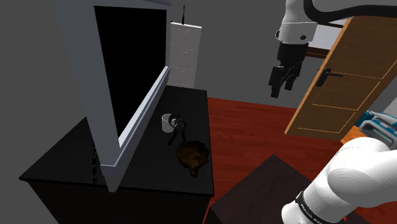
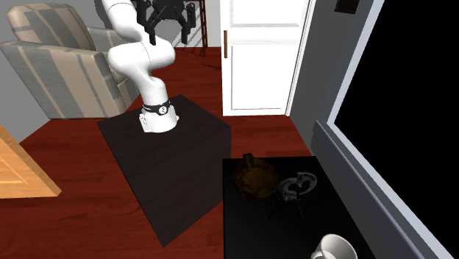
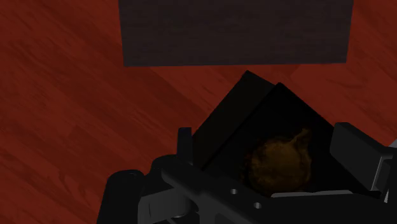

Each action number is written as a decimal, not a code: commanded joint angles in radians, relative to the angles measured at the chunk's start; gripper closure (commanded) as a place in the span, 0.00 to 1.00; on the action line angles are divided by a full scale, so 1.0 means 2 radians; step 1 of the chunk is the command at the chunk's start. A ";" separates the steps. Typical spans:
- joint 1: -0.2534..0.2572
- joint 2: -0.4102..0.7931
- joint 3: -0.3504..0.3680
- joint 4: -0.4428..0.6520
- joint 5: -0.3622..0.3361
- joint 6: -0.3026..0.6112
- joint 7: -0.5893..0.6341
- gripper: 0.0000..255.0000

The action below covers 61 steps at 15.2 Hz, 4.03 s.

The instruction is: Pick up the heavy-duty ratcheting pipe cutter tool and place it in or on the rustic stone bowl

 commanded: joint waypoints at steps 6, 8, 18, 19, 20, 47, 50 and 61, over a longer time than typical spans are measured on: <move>0.011 0.056 -0.023 -0.021 -0.005 0.096 -0.048 0.00; 0.016 0.083 -0.032 -0.024 -0.004 0.133 -0.067 0.00; 0.043 0.244 -0.063 0.006 0.018 0.296 -0.171 0.00; 0.046 0.262 -0.065 0.013 0.023 0.310 -0.182 0.00; 0.048 0.279 -0.066 0.021 0.028 0.322 -0.193 0.00; 0.066 0.657 -0.018 0.297 0.142 0.466 -0.407 0.00; 0.067 0.664 -0.017 0.298 0.143 0.473 -0.408 0.00; 0.067 0.664 -0.017 0.298 0.143 0.473 -0.408 1.00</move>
